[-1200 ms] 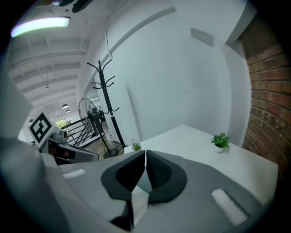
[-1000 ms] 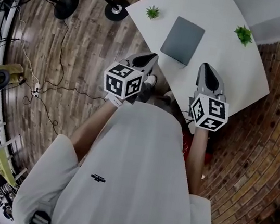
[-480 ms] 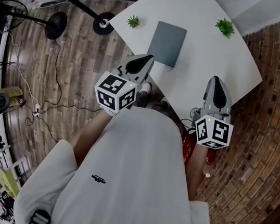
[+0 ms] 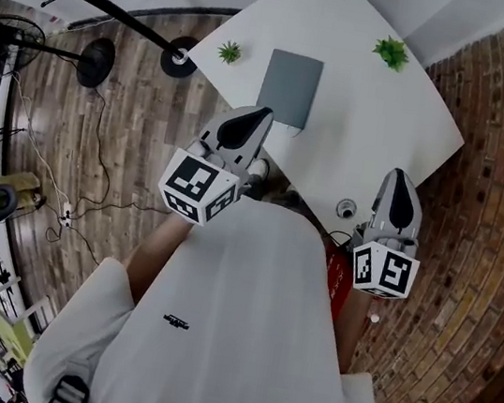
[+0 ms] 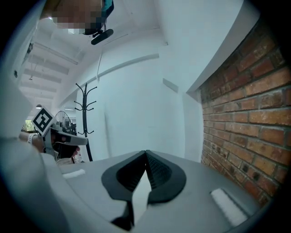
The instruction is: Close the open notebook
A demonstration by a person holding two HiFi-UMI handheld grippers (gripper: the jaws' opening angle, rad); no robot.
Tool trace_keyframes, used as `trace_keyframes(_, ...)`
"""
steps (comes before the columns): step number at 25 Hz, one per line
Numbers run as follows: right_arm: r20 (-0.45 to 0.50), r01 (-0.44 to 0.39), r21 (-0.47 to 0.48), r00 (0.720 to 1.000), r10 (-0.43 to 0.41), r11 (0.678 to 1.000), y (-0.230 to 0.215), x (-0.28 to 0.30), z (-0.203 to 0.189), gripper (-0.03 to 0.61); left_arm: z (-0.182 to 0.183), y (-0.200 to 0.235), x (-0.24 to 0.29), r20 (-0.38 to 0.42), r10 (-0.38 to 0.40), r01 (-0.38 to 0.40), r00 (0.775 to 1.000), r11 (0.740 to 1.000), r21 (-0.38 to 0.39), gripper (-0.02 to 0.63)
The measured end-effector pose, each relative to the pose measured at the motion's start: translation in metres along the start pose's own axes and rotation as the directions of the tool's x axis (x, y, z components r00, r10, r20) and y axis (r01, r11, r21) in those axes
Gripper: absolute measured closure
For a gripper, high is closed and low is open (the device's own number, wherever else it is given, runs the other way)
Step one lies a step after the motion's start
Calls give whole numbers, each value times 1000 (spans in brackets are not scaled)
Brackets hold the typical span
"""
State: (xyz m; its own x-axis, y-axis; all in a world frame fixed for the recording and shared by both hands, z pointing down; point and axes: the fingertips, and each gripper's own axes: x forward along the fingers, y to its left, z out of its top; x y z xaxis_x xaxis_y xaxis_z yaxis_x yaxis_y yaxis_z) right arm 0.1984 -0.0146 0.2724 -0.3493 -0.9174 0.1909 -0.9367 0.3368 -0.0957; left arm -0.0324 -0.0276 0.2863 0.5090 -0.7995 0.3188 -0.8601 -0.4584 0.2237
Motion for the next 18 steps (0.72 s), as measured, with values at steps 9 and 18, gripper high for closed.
trace_keyframes(9, 60, 17, -10, 998, -16, 1000, -1, -1, 20, 568, 13, -3, 3, 29, 7, -8, 1000, 1000, 24, 609)
trace_keyframes(18, 19, -3, 2, 1000, 3, 1000, 5, 5, 13, 574, 17, -11, 4, 43, 15, -16, 999, 1000, 21, 609)
